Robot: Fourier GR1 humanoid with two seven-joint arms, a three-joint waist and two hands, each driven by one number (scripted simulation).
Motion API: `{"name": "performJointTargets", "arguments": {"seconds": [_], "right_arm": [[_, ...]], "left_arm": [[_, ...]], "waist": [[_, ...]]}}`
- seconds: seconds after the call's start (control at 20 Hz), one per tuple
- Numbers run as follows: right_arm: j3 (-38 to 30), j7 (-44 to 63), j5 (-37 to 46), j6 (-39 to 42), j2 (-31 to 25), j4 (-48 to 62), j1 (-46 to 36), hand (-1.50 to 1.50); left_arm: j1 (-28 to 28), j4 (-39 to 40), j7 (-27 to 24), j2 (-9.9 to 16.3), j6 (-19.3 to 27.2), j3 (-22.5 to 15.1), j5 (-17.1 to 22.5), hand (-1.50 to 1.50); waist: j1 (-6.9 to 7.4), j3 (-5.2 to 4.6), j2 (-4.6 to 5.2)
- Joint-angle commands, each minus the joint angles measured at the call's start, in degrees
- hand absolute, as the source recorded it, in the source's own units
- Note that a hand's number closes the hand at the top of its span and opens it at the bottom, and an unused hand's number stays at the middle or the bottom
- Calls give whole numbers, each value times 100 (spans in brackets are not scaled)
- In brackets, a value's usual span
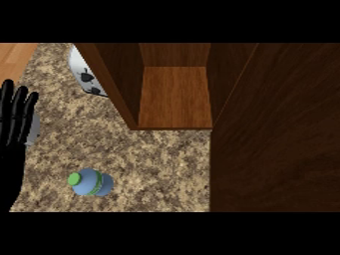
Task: Pick up the bottled water, place it into the cabinet and close the cabinet
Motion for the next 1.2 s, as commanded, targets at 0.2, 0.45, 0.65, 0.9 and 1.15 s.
{"name": "performJointTargets", "arguments": {"seconds": [0.2,0.45,0.65,0.9,1.15], "right_arm": [[-207,208,-508,375,-181,-703,791,-150],[839,582,-1202,1303,-292,-1199,1633,-150],[1098,516,-1172,1451,-332,-2109,2766,-150],[960,918,-1383,1425,-436,-2572,2707,-150],[1606,771,-951,1414,-323,-2863,3323,-150]], "left_arm": [[556,-478,91,-506,953,147,-788,-150],[1206,-1176,1142,-679,1617,-203,-41,-150],[1906,-1405,730,-685,1604,-261,46,-150],[2757,-2214,1243,-687,1928,-1195,-874,-150],[3009,-1900,1301,-687,1985,-1290,-1151,-150]], "waist": [[34,50,-40],[37,56,-80],[3,48,-57],[69,49,-45],[27,48,-46]]}}
